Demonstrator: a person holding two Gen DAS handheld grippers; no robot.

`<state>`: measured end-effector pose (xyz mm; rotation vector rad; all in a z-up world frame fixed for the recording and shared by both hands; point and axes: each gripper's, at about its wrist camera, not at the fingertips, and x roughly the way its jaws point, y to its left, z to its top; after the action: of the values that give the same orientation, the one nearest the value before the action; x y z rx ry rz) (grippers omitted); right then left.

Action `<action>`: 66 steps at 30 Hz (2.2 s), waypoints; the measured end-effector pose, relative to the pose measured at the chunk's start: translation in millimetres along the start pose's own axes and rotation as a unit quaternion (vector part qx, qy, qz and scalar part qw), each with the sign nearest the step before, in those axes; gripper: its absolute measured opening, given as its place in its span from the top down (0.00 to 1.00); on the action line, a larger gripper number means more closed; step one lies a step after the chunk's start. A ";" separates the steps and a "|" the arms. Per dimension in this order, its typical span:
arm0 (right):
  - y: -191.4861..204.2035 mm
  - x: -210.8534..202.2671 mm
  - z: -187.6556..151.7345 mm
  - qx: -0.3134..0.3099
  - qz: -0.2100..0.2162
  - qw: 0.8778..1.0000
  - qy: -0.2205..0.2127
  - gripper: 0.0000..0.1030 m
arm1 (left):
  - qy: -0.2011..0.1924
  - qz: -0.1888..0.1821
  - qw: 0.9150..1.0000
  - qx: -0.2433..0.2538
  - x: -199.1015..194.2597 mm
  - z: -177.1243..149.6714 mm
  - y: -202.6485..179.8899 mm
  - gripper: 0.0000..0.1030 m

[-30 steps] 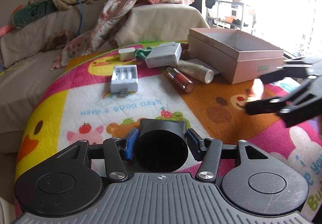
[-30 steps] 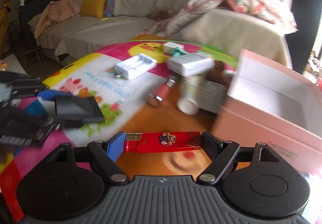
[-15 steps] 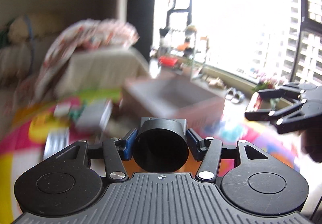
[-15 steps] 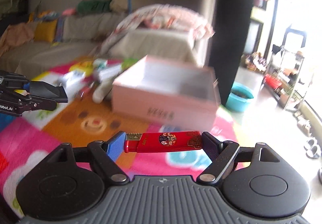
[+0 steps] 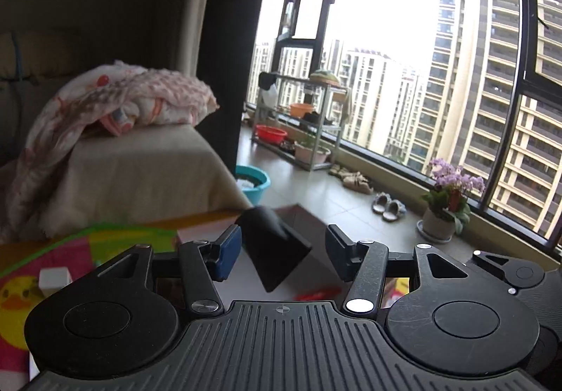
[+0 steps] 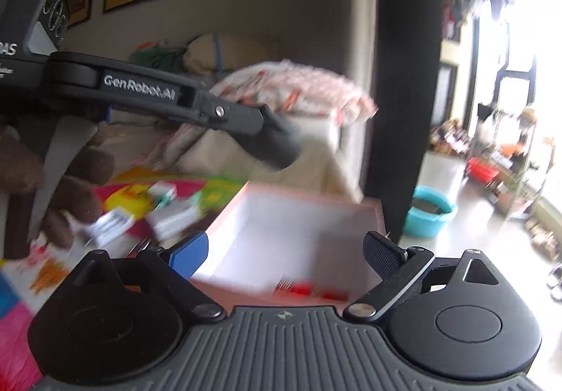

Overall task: Organize rigid objects
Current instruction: 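Carry the black cap and red lighter into the pink box and release both, then grasp the white packaged cable box with the left tool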

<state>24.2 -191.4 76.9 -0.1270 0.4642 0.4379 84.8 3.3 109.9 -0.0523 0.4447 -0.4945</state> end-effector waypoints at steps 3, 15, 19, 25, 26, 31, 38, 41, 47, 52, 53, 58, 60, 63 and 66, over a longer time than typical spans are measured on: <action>14.6 -0.8 -34.1 -0.018 -0.002 0.999 0.027 0.08 | 0.036 -0.003 0.999 -0.011 -10.1 -36.0 22.7 0.45; 24.2 -4.4 -58.1 0.013 0.005 0.999 0.048 0.08 | 0.029 0.203 0.978 -0.040 -84.4 -94.0 85.1 0.45; 29.4 0.6 -59.1 0.014 0.012 0.998 0.053 0.08 | 0.031 0.252 0.964 -0.083 -93.7 -96.3 115.6 0.45; 38.8 5.3 -66.0 0.007 0.012 0.998 0.062 0.08 | 0.037 0.229 0.969 -0.089 -89.2 -105.5 111.3 0.45; 39.2 4.4 -65.8 0.005 0.012 0.998 0.060 0.08 | 0.038 0.217 0.972 -0.085 -84.7 -105.0 107.1 0.45; 40.0 9.4 -67.5 0.006 0.013 0.997 0.073 0.08 | 0.015 0.160 0.985 -0.061 -56.3 -80.2 90.8 0.45; 36.3 8.9 -68.9 0.020 0.006 0.997 0.074 0.08 | 0.069 0.138 0.980 -0.129 25.2 -41.8 138.1 0.45; 33.5 8.4 -69.2 0.027 0.006 0.997 0.073 0.08 | 0.084 0.134 0.976 -0.146 44.3 -41.1 157.1 0.44; 32.7 11.7 -69.5 0.031 0.014 0.996 0.083 0.08 | 0.098 0.094 0.982 -0.131 43.5 -42.2 151.2 0.44; 33.1 15.5 -69.2 0.034 0.010 0.995 0.093 0.08 | 0.091 0.099 0.984 -0.114 46.0 -43.5 138.9 0.44; 32.9 15.7 -69.4 0.034 0.009 0.995 0.094 0.08 | 0.090 0.098 0.984 -0.119 46.4 -44.0 138.1 0.44; 33.3 19.3 -69.4 0.035 0.009 0.994 0.105 0.08 | 0.085 0.111 0.981 -0.132 59.3 -40.6 138.1 0.44; 33.3 21.6 -69.6 0.035 0.008 0.993 0.112 0.08 | 0.089 0.116 0.977 -0.158 69.4 -37.0 143.7 0.44; 32.0 22.8 -69.9 0.039 0.007 0.992 0.116 0.08 | 0.097 0.112 0.971 -0.187 79.3 -32.2 148.6 0.44; 30.8 22.9 -70.3 0.042 0.005 0.992 0.116 0.08 | 0.107 0.082 0.970 -0.202 74.9 -34.5 148.5 0.44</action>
<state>0.7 -170.1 3.3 -0.0938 0.7124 0.4143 195.4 101.0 25.8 -0.3550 0.7514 -0.2397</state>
